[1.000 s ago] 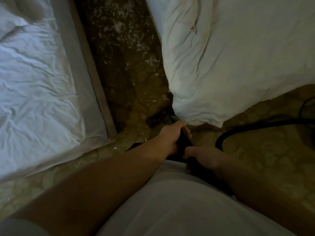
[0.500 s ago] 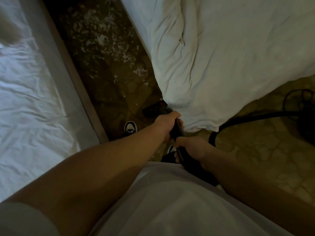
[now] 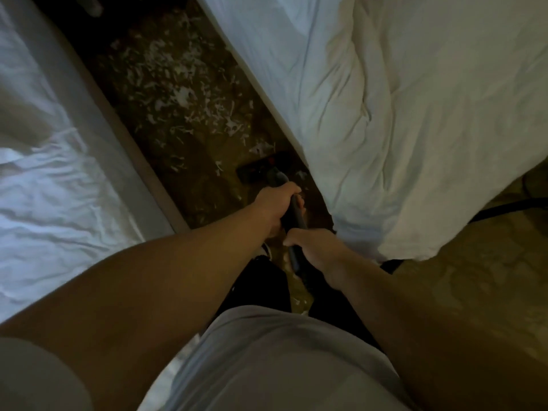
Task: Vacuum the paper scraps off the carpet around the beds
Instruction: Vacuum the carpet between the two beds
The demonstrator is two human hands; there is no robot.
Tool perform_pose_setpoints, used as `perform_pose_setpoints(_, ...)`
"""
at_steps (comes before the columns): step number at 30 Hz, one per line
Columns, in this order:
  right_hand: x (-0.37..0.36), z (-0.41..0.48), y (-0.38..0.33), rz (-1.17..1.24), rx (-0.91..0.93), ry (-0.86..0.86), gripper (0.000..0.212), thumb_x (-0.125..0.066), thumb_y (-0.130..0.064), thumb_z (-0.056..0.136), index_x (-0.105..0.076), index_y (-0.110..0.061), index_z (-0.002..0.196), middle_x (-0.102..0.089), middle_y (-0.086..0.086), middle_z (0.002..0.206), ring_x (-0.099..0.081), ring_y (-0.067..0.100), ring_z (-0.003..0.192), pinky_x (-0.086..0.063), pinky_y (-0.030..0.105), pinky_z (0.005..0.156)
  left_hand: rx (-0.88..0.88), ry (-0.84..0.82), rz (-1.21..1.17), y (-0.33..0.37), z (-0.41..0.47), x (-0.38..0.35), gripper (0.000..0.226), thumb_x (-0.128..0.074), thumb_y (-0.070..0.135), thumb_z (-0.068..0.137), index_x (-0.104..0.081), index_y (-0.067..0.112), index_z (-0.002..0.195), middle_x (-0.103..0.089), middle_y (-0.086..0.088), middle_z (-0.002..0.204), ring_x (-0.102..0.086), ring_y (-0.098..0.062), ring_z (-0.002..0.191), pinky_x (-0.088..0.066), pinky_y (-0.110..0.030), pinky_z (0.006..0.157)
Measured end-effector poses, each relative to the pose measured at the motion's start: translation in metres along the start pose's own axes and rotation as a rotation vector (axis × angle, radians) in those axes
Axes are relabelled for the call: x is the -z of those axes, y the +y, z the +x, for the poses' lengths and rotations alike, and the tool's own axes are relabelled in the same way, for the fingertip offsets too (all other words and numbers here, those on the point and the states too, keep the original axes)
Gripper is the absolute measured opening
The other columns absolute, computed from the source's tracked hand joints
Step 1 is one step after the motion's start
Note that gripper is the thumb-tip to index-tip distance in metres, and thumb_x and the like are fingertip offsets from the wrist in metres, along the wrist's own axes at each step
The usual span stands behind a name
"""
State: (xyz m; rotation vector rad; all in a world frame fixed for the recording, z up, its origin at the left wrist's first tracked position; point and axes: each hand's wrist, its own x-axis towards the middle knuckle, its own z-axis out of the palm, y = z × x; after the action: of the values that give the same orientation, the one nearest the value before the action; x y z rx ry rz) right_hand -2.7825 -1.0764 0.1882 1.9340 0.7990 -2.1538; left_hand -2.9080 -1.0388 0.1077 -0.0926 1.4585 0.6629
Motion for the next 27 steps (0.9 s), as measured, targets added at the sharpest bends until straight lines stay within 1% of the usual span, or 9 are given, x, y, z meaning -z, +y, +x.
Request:
perform_pose_setpoints(3,-0.019,0.019,-0.033,0.0,0.024,-0.006,0.014,-0.068,-0.019,0.092,-0.067,-0.004,0.093,-0.066,0.008,0.068,-0.061,0.017,0.045,-0.049,0.023,0.049,-0.038,0.021,-0.012,0.035,0.006,0.02,0.016,-0.066,0.022,0.094,-0.061,0.007,0.092,-0.06,-0.006,0.066,-0.06,-0.022,0.062,-0.054,-0.035,0.062)
perform_pose_setpoints(5,-0.026,0.03,-0.051,-0.002,0.037,-0.017,0.019,-0.07,-0.02,0.092,-0.068,-0.004,0.103,-0.068,0.01,0.076,-0.065,0.019,0.054,-0.053,0.028,0.057,-0.052,0.04,-0.055,0.053,0.012,0.028,0.013,-0.066,0.019,0.094,-0.06,0.008,0.098,-0.059,-0.004,0.065,-0.059,-0.02,0.06,-0.054,-0.034,0.06)
perform_pose_setpoints(7,-0.032,0.039,-0.066,-0.009,0.052,-0.03,0.024,-0.071,-0.021,0.091,-0.068,-0.006,0.109,-0.069,0.011,0.083,-0.067,0.022,0.065,-0.055,0.034,0.066,-0.06,0.068,-0.086,0.07,0.017,0.035,0.011,-0.066,0.018,0.094,-0.062,0.009,0.097,-0.06,-0.004,0.066,-0.059,-0.019,0.061,-0.054,-0.035,0.063)
perform_pose_setpoints(15,-0.025,0.052,-0.084,-0.006,0.082,-0.033,0.027,-0.071,-0.022,0.09,-0.066,-0.007,0.112,-0.071,0.013,0.092,-0.07,0.024,0.072,-0.056,0.039,0.073,-0.064,0.097,-0.076,0.092,0.026,0.028,0.011,-0.068,0.017,0.091,-0.063,0.009,0.098,-0.06,-0.003,0.065,-0.059,-0.019,0.064,-0.055,-0.036,0.068)
perform_pose_setpoints(17,-0.016,0.047,-0.079,0.001,0.066,-0.026,0.028,-0.071,-0.022,0.09,-0.065,-0.007,0.113,-0.071,0.014,0.093,-0.069,0.025,0.072,-0.057,0.037,0.071,-0.049,0.086,-0.065,0.086,0.022,0.018,0.008,-0.066,0.016,0.092,-0.063,0.01,0.095,-0.059,-0.003,0.065,-0.057,-0.018,0.064,-0.054,-0.036,0.068)
perform_pose_setpoints(20,-0.001,0.036,-0.063,0.026,0.034,-0.01,0.024,-0.071,-0.02,0.09,-0.066,-0.006,0.108,-0.069,0.012,0.084,-0.068,0.023,0.065,-0.056,0.032,0.061,-0.031,0.063,-0.022,0.068,0.016,-0.002,0.009,-0.065,0.017,0.093,-0.061,0.01,0.096,-0.058,-0.003,0.063,-0.057,-0.019,0.062,-0.054,-0.037,0.067)
perform_pose_setpoints(24,0.023,0.01,-0.025,0.046,0.011,0.047,0.018,-0.07,-0.017,0.09,-0.069,0.0,0.093,-0.068,0.011,0.067,-0.063,0.019,0.048,-0.051,0.023,0.048,0.014,0.032,0.02,0.031,0.004,-0.033,0.014,-0.066,0.016,0.092,-0.061,0.006,0.102,-0.059,-0.006,0.066,-0.058,-0.022,0.064,-0.055,-0.038,0.066)
perform_pose_setpoints(26,0.038,-0.006,-0.003,0.066,0.001,0.07,0.018,-0.067,-0.012,0.093,-0.066,-0.001,0.079,-0.063,0.007,0.054,-0.058,0.014,0.037,-0.046,0.018,0.041,0.04,0.01,0.052,0.009,-0.006,-0.051,0.01,-0.064,0.014,0.094,-0.06,0.005,0.096,-0.058,-0.007,0.065,-0.057,-0.023,0.064,-0.055,-0.037,0.061)
perform_pose_setpoints(27,0.045,-0.014,0.008,0.085,-0.008,0.087,0.02,-0.067,-0.009,0.093,-0.065,0.0,0.076,-0.061,0.007,0.051,-0.058,0.015,0.037,-0.046,0.019,0.041,0.052,-0.001,0.065,-0.003,-0.011,-0.061,0.01,-0.064,0.013,0.094,-0.059,0.005,0.091,-0.058,-0.007,0.063,-0.057,-0.025,0.064,-0.056,-0.039,0.063)
